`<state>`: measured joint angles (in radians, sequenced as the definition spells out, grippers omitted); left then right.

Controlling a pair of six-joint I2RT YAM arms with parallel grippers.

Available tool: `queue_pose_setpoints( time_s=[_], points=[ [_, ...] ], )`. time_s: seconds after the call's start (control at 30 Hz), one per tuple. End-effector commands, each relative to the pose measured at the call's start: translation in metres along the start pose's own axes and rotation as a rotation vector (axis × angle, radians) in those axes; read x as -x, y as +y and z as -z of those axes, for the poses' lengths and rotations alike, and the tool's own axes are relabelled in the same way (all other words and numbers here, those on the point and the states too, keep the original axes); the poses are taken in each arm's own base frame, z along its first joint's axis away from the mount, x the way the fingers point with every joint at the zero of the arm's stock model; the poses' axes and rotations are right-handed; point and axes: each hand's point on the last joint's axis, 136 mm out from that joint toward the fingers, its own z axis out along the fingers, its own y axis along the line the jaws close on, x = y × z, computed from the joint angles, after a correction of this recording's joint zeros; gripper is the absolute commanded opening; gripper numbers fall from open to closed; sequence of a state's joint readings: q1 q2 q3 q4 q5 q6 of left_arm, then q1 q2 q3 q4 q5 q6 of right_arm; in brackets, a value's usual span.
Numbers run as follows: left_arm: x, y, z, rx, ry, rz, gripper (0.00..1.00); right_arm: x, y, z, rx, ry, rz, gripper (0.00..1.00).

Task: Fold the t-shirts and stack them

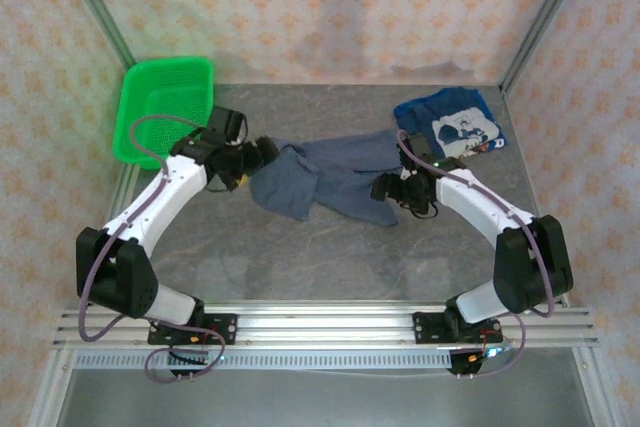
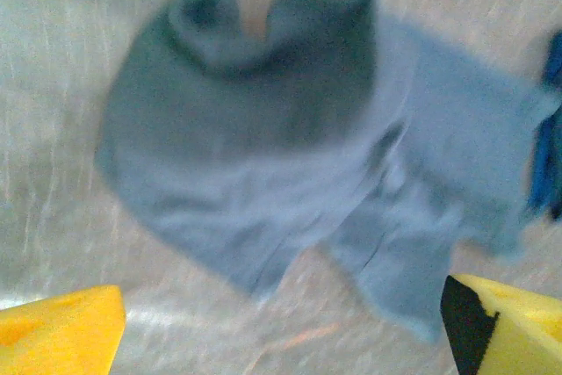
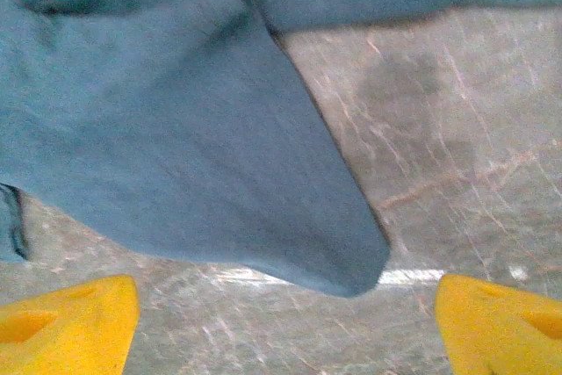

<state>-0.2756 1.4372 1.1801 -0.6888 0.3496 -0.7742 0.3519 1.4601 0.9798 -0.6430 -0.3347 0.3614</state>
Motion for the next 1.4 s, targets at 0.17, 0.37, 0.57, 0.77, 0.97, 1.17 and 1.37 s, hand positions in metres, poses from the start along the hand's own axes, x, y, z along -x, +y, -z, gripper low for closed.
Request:
queue_pose_setpoints(
  time_s=[0.17,0.37,0.57,0.77,0.97,1.17,1.37],
  points=[
    [-0.101,-0.002,-0.057,0.027,0.271,-0.195,0.76,-0.002,-0.004,-0.013,-0.02,0.031,0.012,0.88],
    [-0.106,-0.009,-0.101,0.111,0.283,-0.25,0.68,0.001,-0.006,-0.017,-0.016,0.013,0.008,0.92],
    [-0.092,-0.008,-0.128,0.173,0.218,-0.226,0.65,0.002,-0.002,-0.021,0.006,0.02,0.004,0.93],
    [-0.082,-0.004,-0.142,0.208,0.164,-0.205,0.6,-0.008,-0.007,-0.029,0.002,0.054,-0.008,0.92],
    [-0.076,0.005,-0.163,0.259,0.144,-0.211,0.34,-0.02,-0.013,-0.046,0.0,0.096,-0.056,0.86],
    [-0.067,-0.008,-0.145,0.234,0.104,-0.221,0.0,-0.023,-0.008,-0.065,0.012,0.135,-0.102,0.68],
    [-0.044,-0.021,-0.09,0.164,0.034,-0.221,0.0,-0.002,-0.005,-0.084,-0.02,0.102,-0.165,0.1]
  ],
)
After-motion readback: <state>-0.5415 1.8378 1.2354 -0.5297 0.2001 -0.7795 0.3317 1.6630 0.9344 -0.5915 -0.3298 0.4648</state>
